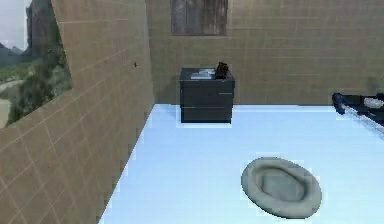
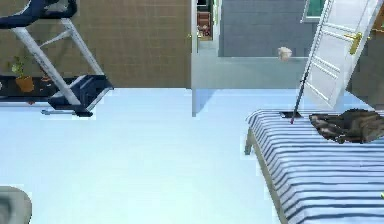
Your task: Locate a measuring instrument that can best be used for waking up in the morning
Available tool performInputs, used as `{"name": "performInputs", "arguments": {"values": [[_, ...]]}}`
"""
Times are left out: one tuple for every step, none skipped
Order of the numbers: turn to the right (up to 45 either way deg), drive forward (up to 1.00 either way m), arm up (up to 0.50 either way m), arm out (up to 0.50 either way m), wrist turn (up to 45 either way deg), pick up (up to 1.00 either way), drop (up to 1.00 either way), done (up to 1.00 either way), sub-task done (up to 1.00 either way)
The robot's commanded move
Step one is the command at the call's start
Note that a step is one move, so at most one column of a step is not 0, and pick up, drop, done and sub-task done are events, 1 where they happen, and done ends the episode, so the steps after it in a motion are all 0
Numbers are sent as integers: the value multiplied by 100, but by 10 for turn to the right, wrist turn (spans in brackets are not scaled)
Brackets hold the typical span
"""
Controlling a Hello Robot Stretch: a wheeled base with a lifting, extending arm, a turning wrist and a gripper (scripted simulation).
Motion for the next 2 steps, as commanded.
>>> {"name": "performInputs", "arguments": {"values": [[0,100,0,0,0,0,0,0,0],[90,0,0,0,0,0,0,0,0]]}}
